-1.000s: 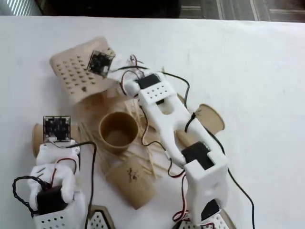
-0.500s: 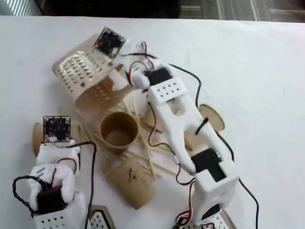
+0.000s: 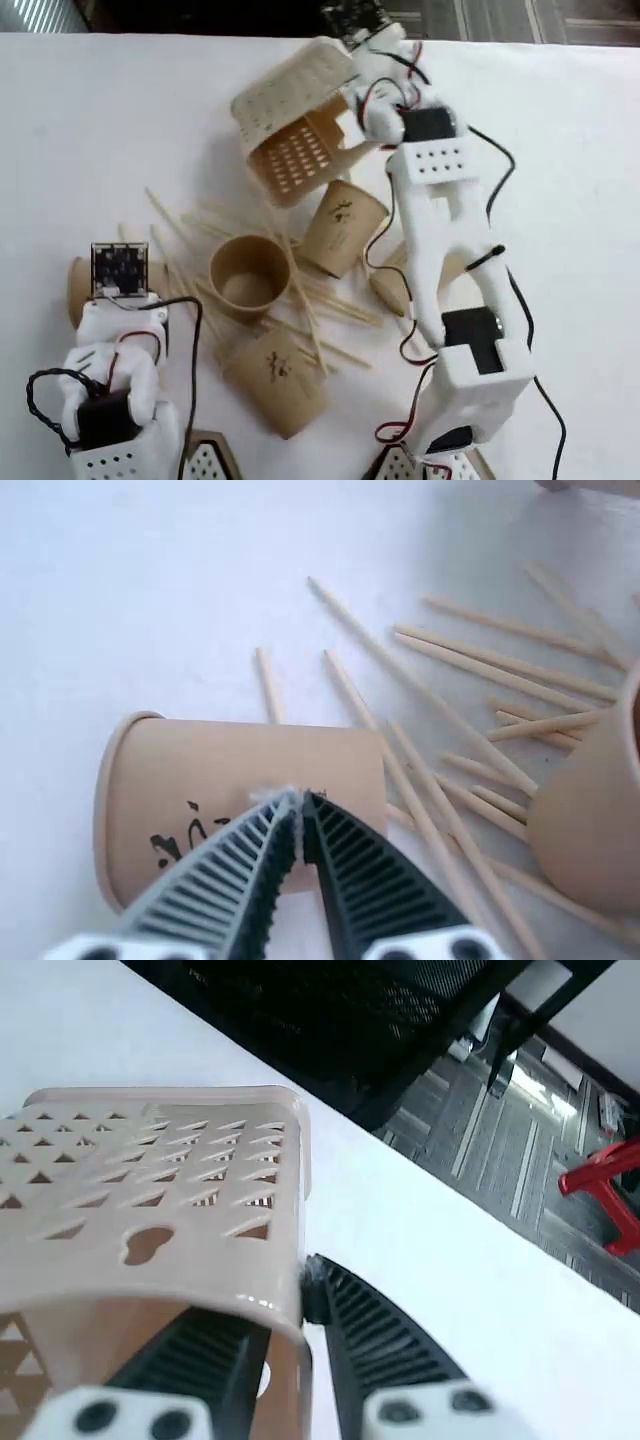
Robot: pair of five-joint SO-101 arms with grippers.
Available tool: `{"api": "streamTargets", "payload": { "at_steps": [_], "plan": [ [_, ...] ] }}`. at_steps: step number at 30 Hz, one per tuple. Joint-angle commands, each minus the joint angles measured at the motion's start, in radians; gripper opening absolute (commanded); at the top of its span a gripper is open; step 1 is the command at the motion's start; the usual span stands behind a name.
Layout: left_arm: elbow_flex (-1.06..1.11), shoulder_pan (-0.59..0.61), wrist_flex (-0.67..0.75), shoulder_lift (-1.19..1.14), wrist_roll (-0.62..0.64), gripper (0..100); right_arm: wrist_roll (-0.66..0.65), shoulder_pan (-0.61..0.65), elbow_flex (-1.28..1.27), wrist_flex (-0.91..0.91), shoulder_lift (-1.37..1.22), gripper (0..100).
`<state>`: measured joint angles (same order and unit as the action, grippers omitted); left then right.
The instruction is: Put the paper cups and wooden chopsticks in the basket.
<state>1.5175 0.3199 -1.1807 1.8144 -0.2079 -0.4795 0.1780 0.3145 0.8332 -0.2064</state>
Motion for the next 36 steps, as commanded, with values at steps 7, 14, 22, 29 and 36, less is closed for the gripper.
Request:
{"api": "streamTargets", "payload": {
  "at_steps": [7,14,22,29,36],
  "plan": [
    [-0.005,0.002,0.020,0.004,-0.009,4,0.041,-0.076,0.295,0.433,0.076,1.9],
    [-0.005,0.002,0.020,0.004,-0.009,4,0.048,-0.081,0.385,0.613,0.074,1.9],
    [-0.003,0.002,0.020,0.004,-0.009,4,0.129,-0.114,0.385,0.774,0.074,1.9],
    [-0.003,0.002,0.020,0.004,-0.009,4,0.193,-0.145,0.385,0.832,0.064,1.9],
    [0.055,0.004,0.103,0.004,-0.009,4,0.241,-0.179,0.394,0.797,-0.090,1.9]
  ]
}}
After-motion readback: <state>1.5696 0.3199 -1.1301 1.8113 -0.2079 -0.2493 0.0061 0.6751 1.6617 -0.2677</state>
